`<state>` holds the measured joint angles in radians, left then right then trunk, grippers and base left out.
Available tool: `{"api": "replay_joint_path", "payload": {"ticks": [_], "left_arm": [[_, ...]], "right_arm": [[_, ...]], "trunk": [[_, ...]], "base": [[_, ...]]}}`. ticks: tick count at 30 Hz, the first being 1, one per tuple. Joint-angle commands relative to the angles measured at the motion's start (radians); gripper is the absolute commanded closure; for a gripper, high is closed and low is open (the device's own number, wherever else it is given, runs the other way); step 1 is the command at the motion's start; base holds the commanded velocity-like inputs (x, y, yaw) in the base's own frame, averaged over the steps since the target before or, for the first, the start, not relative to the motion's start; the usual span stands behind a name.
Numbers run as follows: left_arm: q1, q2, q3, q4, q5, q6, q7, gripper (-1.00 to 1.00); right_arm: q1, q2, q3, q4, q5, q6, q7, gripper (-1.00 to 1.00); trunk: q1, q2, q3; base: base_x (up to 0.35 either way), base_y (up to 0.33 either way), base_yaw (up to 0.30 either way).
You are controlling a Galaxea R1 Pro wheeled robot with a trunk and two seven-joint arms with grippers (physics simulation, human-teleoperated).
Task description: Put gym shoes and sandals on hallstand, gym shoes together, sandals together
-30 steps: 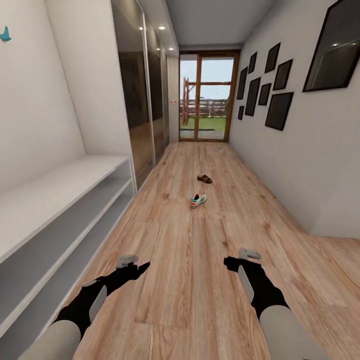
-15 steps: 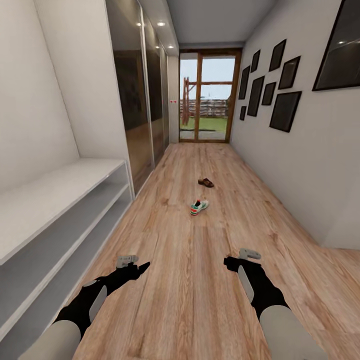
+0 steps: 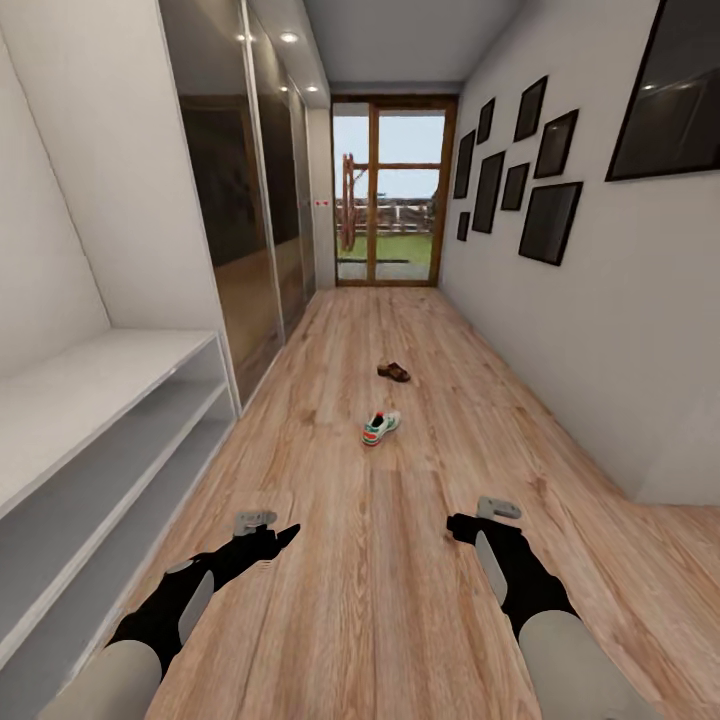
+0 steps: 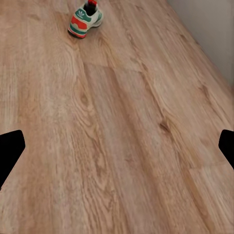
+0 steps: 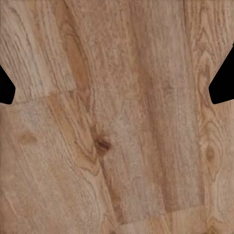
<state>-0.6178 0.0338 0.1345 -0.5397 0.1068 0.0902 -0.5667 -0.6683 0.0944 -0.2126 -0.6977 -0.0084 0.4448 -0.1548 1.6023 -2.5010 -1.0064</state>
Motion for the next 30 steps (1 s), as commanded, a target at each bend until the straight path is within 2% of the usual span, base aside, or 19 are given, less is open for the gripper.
{"api": "replay_joint_path", "payload": {"ticks": [1, 30], "left_arm": [[0.0, 0.0, 0.003, 0.0, 0.01, 0.009, -0.005, -1.0], [0.0, 0.0, 0.003, 0.0, 0.01, 0.009, -0.005, -1.0]], "right_arm": [[-0.001, 0.001, -0.003, -0.001, 0.0, 0.004, -0.002, -1.0], [-0.001, -0.001, -0.003, -0.005, 0.001, 0.0, -0.003, -1.0]], "trunk": [[0.0, 0.0, -0.001], [0.0, 0.0, -0.008]], "base": [[0.347, 0.0, -0.064], [0.347, 0.0, -0.005]]}}
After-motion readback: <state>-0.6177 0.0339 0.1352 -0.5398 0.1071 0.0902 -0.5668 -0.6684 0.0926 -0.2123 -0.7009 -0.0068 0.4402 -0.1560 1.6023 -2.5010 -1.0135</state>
